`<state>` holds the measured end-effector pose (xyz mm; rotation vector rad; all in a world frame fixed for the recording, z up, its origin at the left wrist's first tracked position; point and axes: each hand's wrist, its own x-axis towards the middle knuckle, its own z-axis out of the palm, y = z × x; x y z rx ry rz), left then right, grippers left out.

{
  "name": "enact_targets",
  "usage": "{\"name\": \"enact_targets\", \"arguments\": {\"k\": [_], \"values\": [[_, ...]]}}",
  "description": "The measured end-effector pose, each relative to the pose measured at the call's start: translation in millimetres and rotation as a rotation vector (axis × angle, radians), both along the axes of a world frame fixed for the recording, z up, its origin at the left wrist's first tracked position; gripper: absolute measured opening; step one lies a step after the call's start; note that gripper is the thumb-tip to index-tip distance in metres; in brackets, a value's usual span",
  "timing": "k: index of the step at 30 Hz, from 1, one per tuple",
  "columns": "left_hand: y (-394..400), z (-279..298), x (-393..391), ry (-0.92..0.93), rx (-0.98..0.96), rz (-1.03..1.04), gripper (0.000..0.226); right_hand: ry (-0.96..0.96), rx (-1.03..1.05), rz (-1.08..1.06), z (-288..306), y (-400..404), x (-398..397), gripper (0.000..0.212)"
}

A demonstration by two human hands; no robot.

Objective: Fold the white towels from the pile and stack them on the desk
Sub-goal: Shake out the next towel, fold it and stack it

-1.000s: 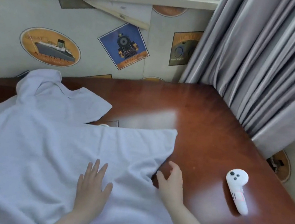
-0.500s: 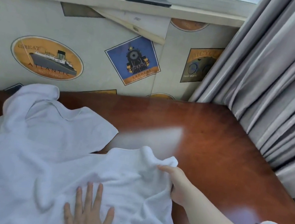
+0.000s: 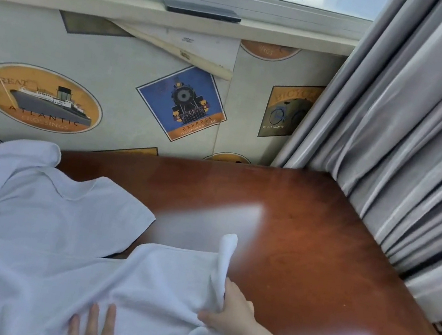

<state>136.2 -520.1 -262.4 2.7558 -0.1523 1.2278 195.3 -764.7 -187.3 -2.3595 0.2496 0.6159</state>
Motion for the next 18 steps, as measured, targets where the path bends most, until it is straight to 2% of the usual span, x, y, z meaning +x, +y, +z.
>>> {"name": "enact_targets", "arguments": {"k": [5, 9, 13, 18], "values": [[2.0, 14.4, 18.5, -0.113, 0.048, -0.048, 0.065, -0.034, 0.029, 0.001, -7.9, -2.7, -0.9, 0.076], [-11.1, 24.1, 19.3, -0.100, -0.005, -0.071, 0.064, -0.040, 0.034, 0.019, -8.5, -5.9, 0.0, 0.075], [-3.5, 21.2, 24.1, -0.171, 0.157, -0.084, 0.065, -0.025, 0.039, 0.047, -3.0, -6.8, -0.3, 0.079], [-10.7, 23.3, 27.5, -0.141, 0.149, -0.111, 0.064, 0.044, 0.049, 0.083, 5.3, -7.2, 0.8, 0.074]]}}
